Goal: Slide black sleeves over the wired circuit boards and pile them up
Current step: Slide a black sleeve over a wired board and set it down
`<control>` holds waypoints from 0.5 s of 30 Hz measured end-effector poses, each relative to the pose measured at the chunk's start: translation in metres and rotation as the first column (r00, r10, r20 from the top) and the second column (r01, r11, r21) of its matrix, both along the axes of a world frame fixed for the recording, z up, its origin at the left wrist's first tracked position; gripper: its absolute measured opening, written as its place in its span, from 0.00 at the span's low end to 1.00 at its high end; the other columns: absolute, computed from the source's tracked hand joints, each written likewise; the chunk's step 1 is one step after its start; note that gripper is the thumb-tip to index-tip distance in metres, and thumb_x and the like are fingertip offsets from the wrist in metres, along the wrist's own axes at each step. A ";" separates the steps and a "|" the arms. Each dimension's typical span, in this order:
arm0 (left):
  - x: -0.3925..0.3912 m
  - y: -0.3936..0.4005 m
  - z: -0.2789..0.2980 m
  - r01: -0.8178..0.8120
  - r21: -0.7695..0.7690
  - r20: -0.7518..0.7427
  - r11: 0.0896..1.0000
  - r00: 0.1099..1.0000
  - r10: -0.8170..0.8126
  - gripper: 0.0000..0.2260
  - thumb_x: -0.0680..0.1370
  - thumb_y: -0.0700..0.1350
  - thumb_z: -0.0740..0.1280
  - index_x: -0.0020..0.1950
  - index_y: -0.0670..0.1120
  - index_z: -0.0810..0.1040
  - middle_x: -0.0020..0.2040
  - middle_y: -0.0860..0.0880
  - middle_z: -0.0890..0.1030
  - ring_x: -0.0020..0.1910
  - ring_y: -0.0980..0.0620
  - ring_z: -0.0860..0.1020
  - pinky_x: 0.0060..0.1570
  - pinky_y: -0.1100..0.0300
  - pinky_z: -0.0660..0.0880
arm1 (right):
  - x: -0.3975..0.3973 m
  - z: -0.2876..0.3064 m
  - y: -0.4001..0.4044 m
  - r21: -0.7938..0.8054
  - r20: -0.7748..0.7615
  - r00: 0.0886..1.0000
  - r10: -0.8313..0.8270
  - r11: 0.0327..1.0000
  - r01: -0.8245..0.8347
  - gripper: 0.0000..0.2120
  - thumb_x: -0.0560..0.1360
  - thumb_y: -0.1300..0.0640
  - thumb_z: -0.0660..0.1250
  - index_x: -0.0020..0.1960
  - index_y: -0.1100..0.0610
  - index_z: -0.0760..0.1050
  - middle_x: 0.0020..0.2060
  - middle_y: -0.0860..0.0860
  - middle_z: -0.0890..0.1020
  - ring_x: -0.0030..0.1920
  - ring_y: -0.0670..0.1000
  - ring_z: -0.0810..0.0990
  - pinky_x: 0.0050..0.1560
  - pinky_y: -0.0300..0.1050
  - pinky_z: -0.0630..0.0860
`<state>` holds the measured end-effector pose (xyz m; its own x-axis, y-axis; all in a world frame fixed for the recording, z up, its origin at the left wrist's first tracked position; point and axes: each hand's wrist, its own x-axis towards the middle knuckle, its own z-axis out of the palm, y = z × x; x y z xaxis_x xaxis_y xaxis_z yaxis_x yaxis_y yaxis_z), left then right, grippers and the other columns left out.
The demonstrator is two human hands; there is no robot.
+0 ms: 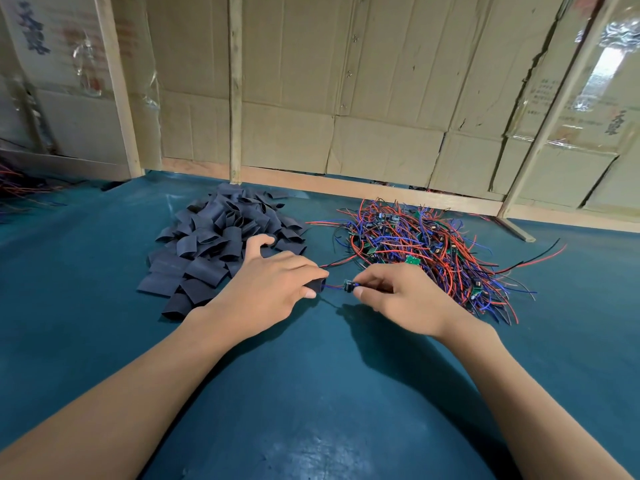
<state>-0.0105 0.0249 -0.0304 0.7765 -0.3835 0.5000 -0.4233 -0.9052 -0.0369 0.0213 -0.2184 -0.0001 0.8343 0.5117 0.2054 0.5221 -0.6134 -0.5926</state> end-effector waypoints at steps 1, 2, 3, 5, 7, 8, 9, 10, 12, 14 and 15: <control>0.000 -0.001 0.000 -0.003 0.006 0.023 1.000 1.000 0.003 0.15 0.80 0.52 0.66 0.68 0.58 0.76 0.63 0.62 0.78 0.61 0.60 0.76 0.71 0.44 0.49 | 0.000 -0.001 0.000 0.042 -0.030 1.000 -0.002 0.999 0.004 0.03 0.78 0.57 0.70 0.47 0.53 0.82 0.34 0.43 0.81 0.33 0.41 0.75 0.41 0.37 0.72; -0.001 -0.002 0.001 -0.009 0.005 0.049 1.000 0.999 0.008 0.15 0.79 0.51 0.68 0.66 0.57 0.77 0.61 0.61 0.79 0.59 0.59 0.78 0.71 0.42 0.50 | 0.001 -0.001 0.001 0.091 -0.061 0.998 -0.001 0.996 0.006 0.03 0.78 0.58 0.70 0.47 0.54 0.82 0.34 0.45 0.81 0.32 0.43 0.75 0.40 0.38 0.72; -0.002 -0.003 0.002 -0.019 0.001 0.070 1.000 0.997 0.019 0.15 0.78 0.50 0.70 0.65 0.56 0.78 0.59 0.61 0.80 0.58 0.58 0.79 0.70 0.40 0.50 | 0.000 0.000 0.002 0.144 -0.094 0.996 0.004 0.990 0.009 0.03 0.78 0.58 0.70 0.47 0.54 0.82 0.34 0.46 0.82 0.32 0.45 0.75 0.39 0.37 0.73; -0.003 -0.004 0.005 -0.059 0.006 0.087 0.998 0.994 0.058 0.15 0.78 0.50 0.70 0.64 0.57 0.76 0.57 0.61 0.81 0.57 0.58 0.80 0.70 0.40 0.47 | -0.001 0.002 0.004 0.239 -0.154 0.988 0.022 0.971 0.015 0.03 0.78 0.59 0.71 0.47 0.55 0.83 0.35 0.49 0.83 0.30 0.46 0.75 0.34 0.34 0.71; -0.003 -0.004 0.004 -0.060 0.006 0.119 0.998 0.991 0.059 0.15 0.79 0.50 0.69 0.64 0.57 0.75 0.55 0.60 0.81 0.56 0.58 0.79 0.71 0.41 0.48 | -0.002 0.004 0.006 0.312 -0.184 0.982 0.046 0.950 0.014 0.03 0.78 0.60 0.71 0.46 0.55 0.83 0.36 0.50 0.84 0.29 0.45 0.74 0.29 0.30 0.68; -0.003 -0.005 0.004 -0.035 -0.008 0.140 0.999 0.990 0.036 0.14 0.78 0.50 0.70 0.64 0.56 0.76 0.55 0.59 0.81 0.55 0.57 0.80 0.70 0.41 0.52 | -0.003 0.005 0.006 0.338 -0.184 0.981 0.057 0.941 0.008 0.04 0.77 0.61 0.71 0.46 0.55 0.84 0.36 0.50 0.84 0.29 0.44 0.73 0.28 0.30 0.67; -0.004 -0.006 0.005 -0.003 -0.030 0.161 1.000 0.987 0.008 0.14 0.78 0.50 0.70 0.64 0.54 0.76 0.54 0.58 0.81 0.54 0.56 0.80 0.68 0.43 0.57 | -0.004 0.006 0.006 0.350 -0.172 0.983 0.065 0.937 0.000 0.04 0.77 0.60 0.72 0.45 0.54 0.84 0.35 0.50 0.84 0.29 0.44 0.73 0.27 0.30 0.67; -0.005 -0.007 0.006 0.029 -0.054 0.174 0.998 0.984 -0.019 0.14 0.78 0.49 0.70 0.64 0.53 0.76 0.54 0.58 0.81 0.53 0.55 0.80 0.66 0.44 0.61 | -0.004 0.006 0.007 0.349 -0.156 0.985 0.072 0.937 -0.013 0.04 0.77 0.59 0.73 0.45 0.53 0.84 0.35 0.49 0.84 0.29 0.43 0.73 0.28 0.30 0.67; -0.007 -0.011 0.009 0.091 -0.088 0.186 0.992 0.980 -0.073 0.13 0.79 0.48 0.69 0.64 0.52 0.77 0.55 0.57 0.80 0.54 0.54 0.80 0.64 0.47 0.64 | -0.005 0.005 0.009 0.336 -0.133 0.988 0.085 0.941 -0.036 0.03 0.76 0.57 0.74 0.44 0.53 0.85 0.34 0.48 0.84 0.30 0.43 0.73 0.31 0.32 0.69; -0.009 -0.014 0.011 0.134 -0.093 0.201 0.987 0.973 -0.114 0.13 0.79 0.46 0.69 0.63 0.50 0.77 0.56 0.56 0.80 0.55 0.52 0.79 0.61 0.48 0.65 | -0.005 0.003 0.011 0.346 -0.126 0.989 0.082 0.938 -0.034 0.02 0.75 0.56 0.75 0.43 0.53 0.85 0.33 0.48 0.84 0.30 0.43 0.74 0.34 0.33 0.69; -0.010 -0.014 0.012 0.145 -0.093 0.208 0.985 0.970 -0.124 0.13 0.79 0.45 0.70 0.63 0.49 0.78 0.56 0.56 0.80 0.55 0.51 0.79 0.60 0.48 0.65 | -0.005 0.003 0.011 0.361 -0.132 0.988 0.075 0.932 -0.023 0.03 0.75 0.55 0.75 0.43 0.53 0.85 0.33 0.48 0.83 0.30 0.43 0.74 0.34 0.34 0.70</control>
